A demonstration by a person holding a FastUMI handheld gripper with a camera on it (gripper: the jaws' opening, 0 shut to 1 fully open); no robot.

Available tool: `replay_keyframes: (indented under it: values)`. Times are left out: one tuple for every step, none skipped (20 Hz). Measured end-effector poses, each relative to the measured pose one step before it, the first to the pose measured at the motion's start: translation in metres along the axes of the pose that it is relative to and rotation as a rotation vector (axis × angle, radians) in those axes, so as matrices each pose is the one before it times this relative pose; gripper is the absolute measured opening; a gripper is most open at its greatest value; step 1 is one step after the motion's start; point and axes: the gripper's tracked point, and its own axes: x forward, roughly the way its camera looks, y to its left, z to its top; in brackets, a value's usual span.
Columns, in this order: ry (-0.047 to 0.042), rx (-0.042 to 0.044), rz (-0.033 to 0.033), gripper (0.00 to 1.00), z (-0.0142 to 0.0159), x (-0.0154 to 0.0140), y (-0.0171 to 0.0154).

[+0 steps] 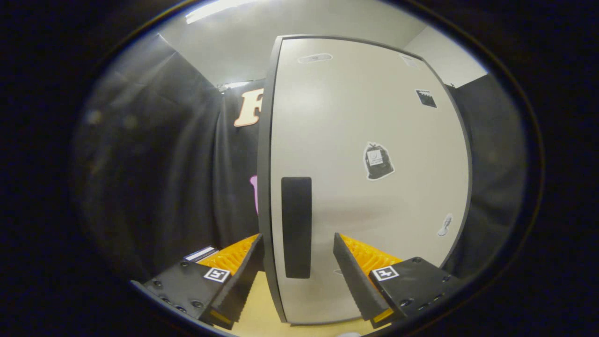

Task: Open the shoe cabinet door, grab the shoes and put them into the shoe cabinet, then close the shoe cabinet door.

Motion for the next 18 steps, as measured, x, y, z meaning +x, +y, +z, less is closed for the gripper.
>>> replay_keyframes:
  values:
    - [0.00324, -0.00134, -0.00748, 0.92, -0.00213, 0.00438, -0.00059]
    - [0.0045, -0.00226, -0.00198, 0.87, -0.00168, 0.0043, 0.00035]
    - [0.00181, -0.0006, -0.0088, 0.83, -0.0008, 0.00397, -0.00102]
    - [-0.00148, 0.00081, -0.00918, 0.79, -0.00091, 0.00407, -0.00077]
    - [-0.00353, -0.00091, -0.00883, 0.74, -0.00048, 0.0027, -0.00108]
    - [0.00168, -0.00042, -0.00773, 0.7, -0.00014, 0.0012, -0.0007]
    - [-0.01898, 0.00299, -0.00251, 0.65, 0.00225, 0.00355, -0.00003]
    - [-0.00996, 0.00337, -0.00658, 0.61, 0.00394, -0.00094, 0.00229]
    - [0.00424, 0.00107, 0.00475, 0.56, -0.00166, -0.00337, 0.00249]
    - [0.00527, -0.00757, 0.00629, 0.52, 0.0031, -0.00568, 0.00418]
    - [-0.00626, -0.00733, -0.01167, 0.47, -0.00209, 0.00369, -0.00184]
    - [0.00374, -0.00555, 0.00154, 0.43, -0.00126, 0.0017, 0.0005]
    - [0.00221, -0.00172, 0.00482, 0.38, 0.00029, 0.00079, 0.0006]
    - [0.00137, 0.00731, -0.00164, 0.34, -0.00018, -0.00039, -0.00033]
    - [0.00127, 0.00263, -0.00193, 0.3, -0.00015, -0.00067, 0.00041]
    - [-0.00331, -0.00516, -0.00162, 0.25, 0.00041, -0.00002, -0.00023]
    - [0.00024, 0.00776, -0.00238, 0.22, 0.00013, -0.00135, 0.00013]
    - [-0.00308, 0.00606, -0.00172, 0.18, -0.00029, -0.00069, -0.00019]
